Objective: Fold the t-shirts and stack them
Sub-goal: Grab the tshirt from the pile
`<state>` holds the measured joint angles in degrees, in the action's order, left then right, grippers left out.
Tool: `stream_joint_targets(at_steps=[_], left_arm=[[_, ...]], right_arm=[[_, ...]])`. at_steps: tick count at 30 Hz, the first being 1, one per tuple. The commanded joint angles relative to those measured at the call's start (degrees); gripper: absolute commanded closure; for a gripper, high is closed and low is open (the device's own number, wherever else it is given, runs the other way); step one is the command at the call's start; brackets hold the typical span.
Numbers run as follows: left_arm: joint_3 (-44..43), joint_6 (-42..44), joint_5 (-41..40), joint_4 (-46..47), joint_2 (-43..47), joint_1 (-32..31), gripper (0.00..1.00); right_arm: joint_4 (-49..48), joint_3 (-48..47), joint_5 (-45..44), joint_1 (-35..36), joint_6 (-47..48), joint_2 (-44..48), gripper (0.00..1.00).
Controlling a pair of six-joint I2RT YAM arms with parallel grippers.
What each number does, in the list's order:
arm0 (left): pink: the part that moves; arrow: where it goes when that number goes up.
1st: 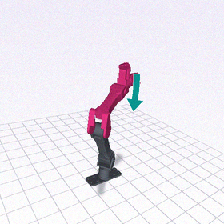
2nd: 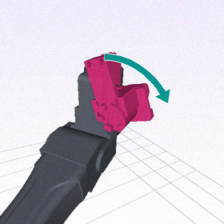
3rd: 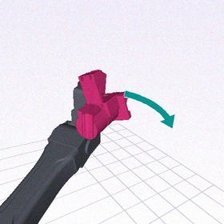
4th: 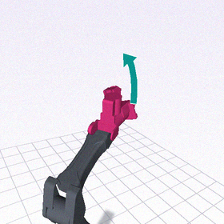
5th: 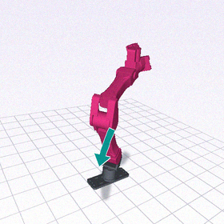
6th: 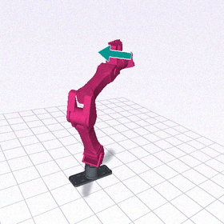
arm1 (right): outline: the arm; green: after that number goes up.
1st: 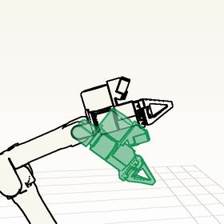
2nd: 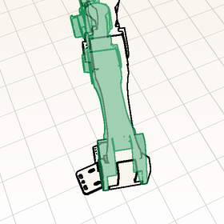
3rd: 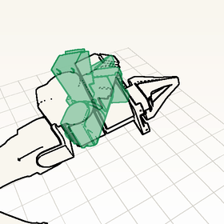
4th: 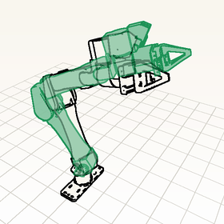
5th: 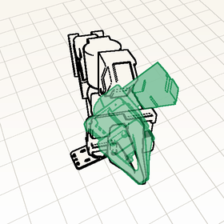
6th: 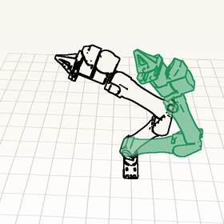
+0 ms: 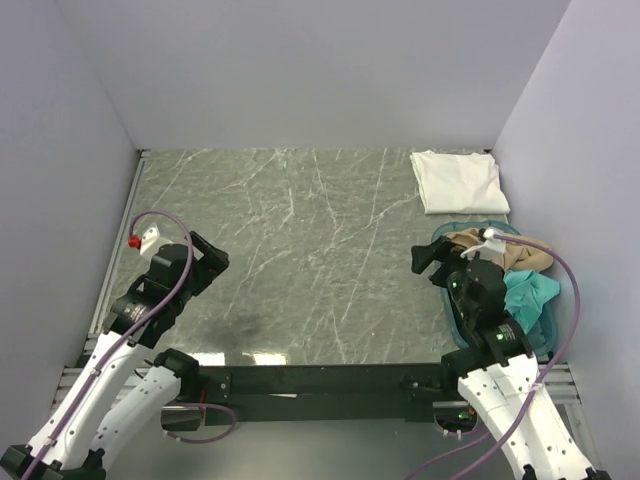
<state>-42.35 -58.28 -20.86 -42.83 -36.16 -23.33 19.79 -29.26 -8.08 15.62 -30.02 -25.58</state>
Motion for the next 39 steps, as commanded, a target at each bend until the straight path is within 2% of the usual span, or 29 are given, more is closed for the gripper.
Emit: stream_joint_targets(at_steps=[1, 8, 12, 13, 16, 17, 20, 26, 30, 35, 37, 39], left_arm=[[-0.28, -0.43, -0.59, 0.99, 0.57, -0.13, 0.00], [-0.10, 0.19, 0.73, 1.35, -1.01, -0.13, 0.01], [0.60, 0.54, 1.53, 2.31, -1.19, -0.13, 0.01], [0.43, 0.28, 1.09, 2.05, -1.10, -0.13, 0.00], [0.42, 0.01, 1.52, 1.34, -0.49, -0.13, 0.01], [1.47, 0.36, 2.14, 3.00, -0.23, -0.22, 0.01], [1.75, 0.89, 2.50, 3.46, 0.13, -0.22, 0.01], [1.91, 0.98, 3.02, 3.62, 0.65, -0.31, 0.00], [1.22, 0.72, 1.97, 2.76, 0.31, -0.31, 0.01], [1.39, 0.89, 2.14, 3.37, -0.22, -0.31, 0.01], [0.69, 0.54, 1.26, 2.23, -0.58, -0.31, 0.00], [0.95, 0.62, 1.52, 2.66, -0.66, -0.31, 0.00]], right_arm=[[1.21, -3.61, -5.80, 0.20, -0.92, 1.85, 0.00], [7.10, -4.14, -20.21, 0.12, -7.85, -0.51, 0.00], [12.87, -8.26, -27.16, -2.16, -8.91, -7.80, 0.00], [14.47, -9.58, -27.78, -5.56, -8.92, -11.56, 0.00], [16.07, -13.80, -23.77, -12.78, -8.57, -17.73, 0.00], [14.76, -14.25, -19.04, -17.33, -7.17, -18.79, 0.01], [8.52, -14.59, -13.56, -22.28, -6.36, -21.87, 0.01], [7.89, -18.90, -14.60, -26.25, -7.16, -31.53, 0.02], [8.25, -21.10, -11.71, -29.14, -5.58, -39.70, 0.14], [6.84, -21.02, -8.81, -30.29, -6.19, -43.67, 0.26], [5.79, -20.67, -8.10, -30.47, -6.10, -43.94, 0.48], [5.17, -20.75, -7.75, -30.56, -6.28, -43.06, 0.79]])
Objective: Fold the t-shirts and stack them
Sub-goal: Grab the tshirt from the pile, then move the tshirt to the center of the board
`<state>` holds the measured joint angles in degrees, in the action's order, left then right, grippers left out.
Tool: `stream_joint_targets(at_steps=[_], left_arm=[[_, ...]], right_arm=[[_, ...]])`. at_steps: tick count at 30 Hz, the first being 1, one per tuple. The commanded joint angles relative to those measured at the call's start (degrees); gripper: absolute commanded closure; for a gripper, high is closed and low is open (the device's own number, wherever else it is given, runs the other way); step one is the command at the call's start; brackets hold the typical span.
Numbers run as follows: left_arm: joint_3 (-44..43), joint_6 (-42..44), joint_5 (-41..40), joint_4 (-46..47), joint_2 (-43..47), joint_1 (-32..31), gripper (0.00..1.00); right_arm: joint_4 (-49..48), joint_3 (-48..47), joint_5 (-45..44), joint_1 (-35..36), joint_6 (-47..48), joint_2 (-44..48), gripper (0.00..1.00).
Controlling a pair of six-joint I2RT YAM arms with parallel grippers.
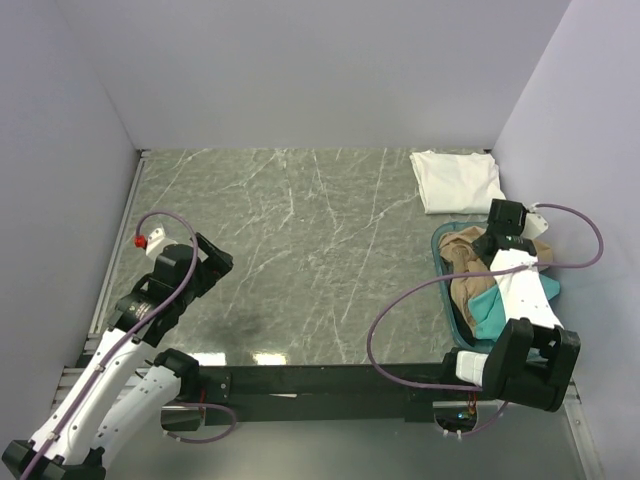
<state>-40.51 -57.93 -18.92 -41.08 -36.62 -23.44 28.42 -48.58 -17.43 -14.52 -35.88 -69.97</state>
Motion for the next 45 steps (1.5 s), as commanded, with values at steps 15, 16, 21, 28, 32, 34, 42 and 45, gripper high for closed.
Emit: stream_joint_targets(at_steps=[15, 16, 21, 28, 32, 34, 42, 45], left_arm=[[-0.71, 0.45, -0.68, 1.52, 0.06, -0.20, 0.01], [-0.80, 0.36, -0.77, 1.44, 0.06, -0.20, 0.01], [-1.15, 0.19, -0.95, 0.82, -0.38, -0.20, 0.00], [-1.41, 0.01, -1.12, 0.21, 0.50, -0.20, 0.01], [-1.94, -0.34, -2.00, -1.19, 1.20, -0.20, 0.00], [-2.20, -0.69, -2.26, -1.55, 1.55, -0.20, 0.01], [-1.33, -0.69, -2.18, -0.84, 3.05, -0.20, 0.01], [-1.23, -0.34, -2.09, -0.23, 3.31, -0.20, 0.01]], right_arm=[[-2.50, -15.31, 15.11, -0.33, 8.18, 20.58, 1.00], [-2.32, -18.54, 16.97, -0.33, 8.71, 20.84, 1.00], [-1.18, -29.54, 23.13, 0.90, 11.00, 20.76, 1.00], [-0.91, -46.93, 37.45, 4.67, 11.09, 14.96, 1.00], [1.80, -53.28, 31.01, 22.01, 15.21, 10.05, 1.00], [1.99, -56.09, 30.09, 25.76, 16.54, 8.28, 1.00], [-2.93, -53.82, 28.78, 42.70, 18.83, 1.34, 1.00], [-3.29, -56.87, 26.22, 47.72, 19.35, -2.44, 1.00]])
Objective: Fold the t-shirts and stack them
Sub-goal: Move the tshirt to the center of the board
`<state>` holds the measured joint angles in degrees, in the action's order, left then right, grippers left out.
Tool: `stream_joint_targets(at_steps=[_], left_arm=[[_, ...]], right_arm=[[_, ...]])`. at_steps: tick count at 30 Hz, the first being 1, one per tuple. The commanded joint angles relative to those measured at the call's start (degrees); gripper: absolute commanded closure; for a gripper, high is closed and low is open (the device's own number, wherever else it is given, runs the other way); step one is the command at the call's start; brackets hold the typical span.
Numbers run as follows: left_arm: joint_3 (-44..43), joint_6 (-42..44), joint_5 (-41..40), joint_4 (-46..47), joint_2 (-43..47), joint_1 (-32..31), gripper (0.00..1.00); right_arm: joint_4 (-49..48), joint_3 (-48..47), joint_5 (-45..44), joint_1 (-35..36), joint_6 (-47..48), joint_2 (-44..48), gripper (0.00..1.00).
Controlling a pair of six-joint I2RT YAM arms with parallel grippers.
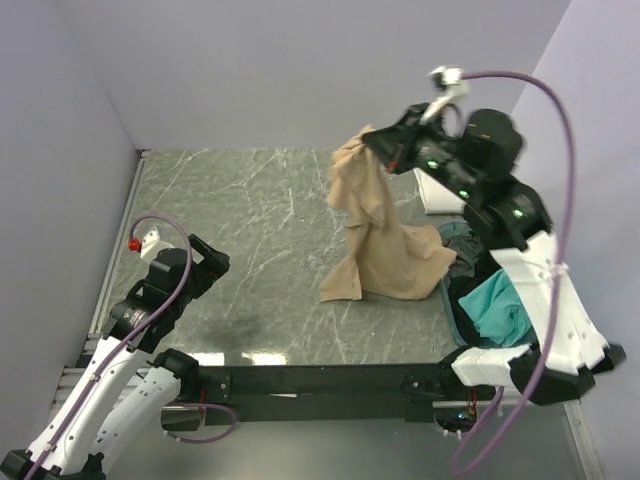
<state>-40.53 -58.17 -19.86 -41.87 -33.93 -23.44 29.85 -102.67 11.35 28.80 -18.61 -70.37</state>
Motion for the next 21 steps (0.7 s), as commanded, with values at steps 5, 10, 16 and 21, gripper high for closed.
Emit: stream_joint_targets(at_steps=[5, 10, 16, 21], left_arm=[[-1.04, -0.71, -1.85, 0.12, 0.53, -0.20, 0.01], [-1.21, -0.81, -2.21, -0.23, 0.45, -0.20, 0.01], [-1.39, -1.24, -2.64, -0.76, 0.53, -0.20, 0.01], [-1.30, -1.50, -2.91, -1.20, 0.71, -0.20, 0.01]], right_arm=[[-4.53, -11.05, -3.18, 11.62, 3.40, -9.78, 1.00], [-4.27, -20.62, -2.48, 15.94, 2.88, -17.24, 1.00], [-2.60, -16.44, -15.56, 15.42, -1.16, -17.10, 1.00], [-7.42, 12.88, -14.44, 7.45, -10.03, -9.28, 1.00]])
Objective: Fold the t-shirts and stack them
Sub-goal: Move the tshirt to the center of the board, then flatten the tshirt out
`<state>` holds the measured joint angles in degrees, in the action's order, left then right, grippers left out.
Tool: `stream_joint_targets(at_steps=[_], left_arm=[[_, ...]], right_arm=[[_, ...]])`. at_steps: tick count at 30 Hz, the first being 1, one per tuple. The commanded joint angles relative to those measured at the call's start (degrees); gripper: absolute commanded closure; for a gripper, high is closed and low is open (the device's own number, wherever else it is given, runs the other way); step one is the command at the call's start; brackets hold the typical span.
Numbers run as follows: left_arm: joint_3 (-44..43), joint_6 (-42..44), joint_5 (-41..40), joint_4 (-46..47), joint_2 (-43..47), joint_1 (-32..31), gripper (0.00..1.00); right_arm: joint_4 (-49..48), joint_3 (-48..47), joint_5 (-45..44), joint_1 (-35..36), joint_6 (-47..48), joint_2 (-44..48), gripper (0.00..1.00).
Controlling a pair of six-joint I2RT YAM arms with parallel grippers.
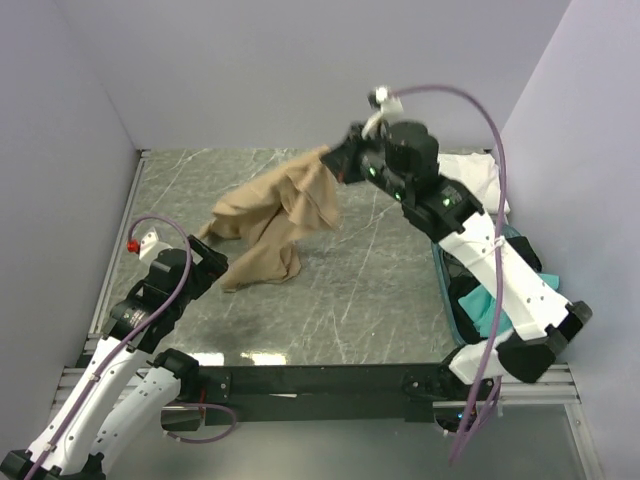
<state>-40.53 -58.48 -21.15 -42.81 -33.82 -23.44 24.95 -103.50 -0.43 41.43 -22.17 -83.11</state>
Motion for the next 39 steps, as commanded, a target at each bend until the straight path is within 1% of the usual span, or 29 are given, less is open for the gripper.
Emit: stream_joint_targets(at_steps=[1, 2, 3, 4, 5, 6, 7, 8, 9, 10, 11, 12, 13, 17, 18, 21, 22, 24, 25, 26, 27, 28, 30, 31, 33, 34, 35, 39], left_arm=[[-1.22, -1.46, -1.62, -0.43, 0.43, -0.20, 0.01], [-0.95, -1.46, -1.44, -0.26, 0.34, -0.20, 0.01], [-0.78, -1.38, -1.44, 0.00, 0.25, -0.20, 0.01], [-0.60, -1.29, -1.27, 0.27, -0.27, -0.29, 0.00], [-0.69, -1.29, -1.27, 0.18, -0.63, -0.29, 0.01], [-0.77, -1.29, -1.27, -0.08, -1.06, -0.29, 0.01], [-0.77, -1.46, -1.18, -0.26, -2.03, -0.29, 0.01], [-0.77, -1.46, -1.09, -0.26, -2.56, -0.29, 0.01], [-0.77, -1.55, -0.92, -0.09, -3.17, -0.29, 0.01], [-0.60, -1.90, -0.65, 0.00, -4.22, -0.29, 0.01], [-0.16, -2.16, -0.39, 0.27, -4.84, -0.29, 0.01], [0.10, -2.34, -0.04, 0.44, -5.37, -0.29, 0.01], [0.54, -2.95, 0.14, 0.70, -6.42, -0.29, 0.01], [3.52, -4.89, -2.32, 3.77, -9.24, 0.15, 0.01], [3.71, -4.80, -2.49, 5.61, -10.03, 0.50, 0.00], [3.53, -3.93, -3.72, 8.26, -14.24, 3.92, 0.01], [3.44, -3.49, -3.03, 10.88, -16.60, 6.71, 0.01], [3.62, -1.39, 0.65, 15.80, -19.25, 9.63, 0.01], [3.45, 0.19, 1.54, 19.48, -22.39, 12.25, 0.01], [2.57, 0.82, 2.07, 20.56, -24.34, 13.58, 0.01], [1.78, 1.52, 4.60, 21.44, -26.27, 15.08, 0.01], [0.99, 3.00, 5.84, 22.23, -30.56, 17.96, 0.00], [-1.12, 4.59, 8.21, 25.04, -34.71, 20.18, 0.01], [-1.82, 5.73, 8.92, 25.57, -38.65, 21.84, 0.04], [-4.37, 6.44, 10.59, 26.63, -42.36, 23.09, 0.07], [-4.99, 7.32, 11.21, 26.98, -45.25, 23.26, 0.10], [-6.30, 7.33, 11.04, 26.99, -46.67, 24.57, 0.10], [-9.30, 9.34, 12.88, 26.81, -52.56, 25.02, 0.18]], right_arm=[[-4.19, 19.25, -0.30, -7.22, -7.96, 6.27, 1.00], [-7.60, 29.75, 0.24, -8.89, -10.50, 7.51, 1.00], [-8.85, 34.29, 0.16, -10.82, -11.74, 8.31, 1.00], [-9.30, 38.07, -0.36, -14.24, -12.80, 9.01, 0.90], [-8.70, 43.42, -1.67, -15.40, -13.94, 9.02, 0.81], [-8.08, 45.30, -4.03, -16.37, -13.95, 8.85, 0.74], [-7.12, 46.54, -6.67, -17.08, -14.38, 8.41, 0.62], [-5.11, 48.03, -11.39, -17.00, -14.39, 8.23, 0.57], [-4.22, 48.39, -12.83, -17.00, -14.21, 8.05, 0.47], [-3.51, 48.66, -13.98, -17.00, -13.86, 8.05, 0.30], [-2.90, 48.83, -15.38, -17.00, -12.90, 8.40, 0.25], [-3.06, 49.71, -15.57, -17.00, -12.37, 8.84, 0.23], [-3.50, 50.32, -15.66, -16.91, -11.85, 10.15, 0.14], [-6.57, 54.80, -13.56, -16.73, -10.00, 14.72, 0.13], [-7.02, 56.47, -11.55, -16.65, -9.47, 15.95, 0.12], [-8.25, 60.33, -9.25, -16.29, -9.46, 21.83, 0.12], [-8.60, 61.31, -8.63, -16.29, -9.64, 22.90, 0.12], [-9.48, 64.21, -7.84, -16.29, -9.91, 26.05, 0.12], [-9.48, 64.91, -7.84, -16.38, -9.65, 26.94, 0.12], [-8.44, 65.70, -8.27, -16.29, -9.47, 27.82, 0.11], [-7.82, 65.97, -8.97, -16.38, -9.47, 28.61, 0.11], [-7.03, 66.06, -9.76, -16.38, -9.55, 29.84, 0.11], [-5.53, 66.85, -9.86, -16.38, -9.99, 31.42, 0.11], [-5.44, 67.29, -9.33, -16.47, -9.82, 32.04, 0.11], [-5.35, 68.87, -8.63, -16.38, -10.08, 33.71, 0.11], [-5.44, 69.40, -8.45, -16.47, -10.26, 34.33, 0.11], [-5.70, 70.36, -8.28, -16.47, -10.43, 34.59, 0.11], [-5.44, 71.51, -8.89, -16.38, -11.22, 36.09, 0.11]])
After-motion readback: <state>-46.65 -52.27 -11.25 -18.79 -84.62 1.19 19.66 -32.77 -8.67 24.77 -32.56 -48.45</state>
